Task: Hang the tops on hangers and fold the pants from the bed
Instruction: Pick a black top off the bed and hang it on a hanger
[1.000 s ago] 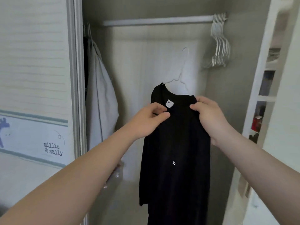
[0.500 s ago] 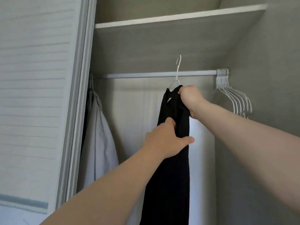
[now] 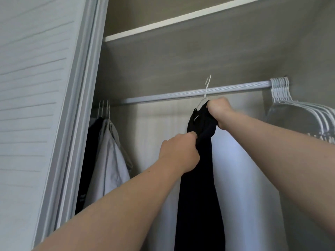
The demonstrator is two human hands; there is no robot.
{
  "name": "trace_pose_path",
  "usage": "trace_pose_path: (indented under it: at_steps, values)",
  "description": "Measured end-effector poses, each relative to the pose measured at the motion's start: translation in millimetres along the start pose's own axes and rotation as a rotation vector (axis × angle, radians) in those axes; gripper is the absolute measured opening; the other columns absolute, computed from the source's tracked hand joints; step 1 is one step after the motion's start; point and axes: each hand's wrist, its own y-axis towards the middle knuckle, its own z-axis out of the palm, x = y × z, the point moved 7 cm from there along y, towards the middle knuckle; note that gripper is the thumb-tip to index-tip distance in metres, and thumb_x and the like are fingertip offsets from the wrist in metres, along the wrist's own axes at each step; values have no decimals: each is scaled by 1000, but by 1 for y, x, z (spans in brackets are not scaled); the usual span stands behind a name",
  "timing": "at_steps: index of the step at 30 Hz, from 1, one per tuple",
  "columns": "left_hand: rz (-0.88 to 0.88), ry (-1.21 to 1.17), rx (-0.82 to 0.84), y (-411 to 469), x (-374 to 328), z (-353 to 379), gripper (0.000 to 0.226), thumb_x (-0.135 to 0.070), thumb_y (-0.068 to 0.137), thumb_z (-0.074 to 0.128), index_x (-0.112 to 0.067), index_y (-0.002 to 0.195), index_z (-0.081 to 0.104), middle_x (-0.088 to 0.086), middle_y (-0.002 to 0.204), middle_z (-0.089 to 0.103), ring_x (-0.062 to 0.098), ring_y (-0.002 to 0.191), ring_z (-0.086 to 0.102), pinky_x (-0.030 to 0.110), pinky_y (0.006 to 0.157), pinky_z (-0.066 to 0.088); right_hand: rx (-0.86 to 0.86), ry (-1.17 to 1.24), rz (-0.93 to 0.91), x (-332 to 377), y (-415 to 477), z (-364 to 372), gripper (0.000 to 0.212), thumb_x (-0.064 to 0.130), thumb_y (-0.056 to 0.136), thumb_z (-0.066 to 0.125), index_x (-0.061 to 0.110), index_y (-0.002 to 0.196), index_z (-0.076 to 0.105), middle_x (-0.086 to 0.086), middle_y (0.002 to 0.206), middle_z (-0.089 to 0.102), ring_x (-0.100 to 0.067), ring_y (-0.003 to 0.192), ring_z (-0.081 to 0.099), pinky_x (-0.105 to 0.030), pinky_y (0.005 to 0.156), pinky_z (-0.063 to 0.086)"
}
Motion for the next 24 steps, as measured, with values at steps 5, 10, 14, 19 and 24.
trace_pose_path:
  at_steps: [5, 10, 14, 19, 24]
  values:
    - [13, 20, 56, 3, 8, 19, 14, -16, 92, 51, -22, 104, 56, -2, 90, 57, 28, 83, 55, 35, 70, 35, 84, -92, 125, -41, 14, 6, 19, 2, 97, 41, 11, 81, 45, -11, 91, 48, -22, 88, 46, -29, 65, 37]
    - [16, 63, 109, -2, 15, 34, 13, -17, 92, 50, -20, 103, 56, 1, 94, 61, 29, 84, 57, 35, 68, 35, 127, -172, 65, -46, 9, 14, 27, 7, 99, 42, 16, 73, 40, -11, 105, 48, -22, 92, 45, -24, 57, 39]
    - [14, 97, 170, -9, 26, 39, 10, -19, 93, 49, -18, 102, 53, 3, 96, 61, 31, 87, 58, 35, 70, 38, 217, -244, 87, -46, -6, 22, 9, 6, 88, 49, 8, 80, 47, -13, 80, 52, -27, 59, 50, -23, 47, 42]
    - [-47, 122, 211, -19, 53, 34, 3, -22, 93, 48, -21, 95, 49, 0, 92, 57, 29, 86, 58, 36, 71, 40, 378, -646, 43, -34, -38, 37, 17, 16, 83, 58, -1, 81, 54, -18, 70, 62, -30, 45, 60, -31, 42, 53]
    - [-113, 180, 257, -38, 75, 28, 9, -19, 91, 45, -20, 99, 50, -1, 90, 55, 28, 82, 57, 34, 68, 42, 366, -789, -129, -21, -53, 62, 21, 17, 85, 51, -2, 78, 57, -21, 57, 68, -35, 46, 68, -43, 60, 63]
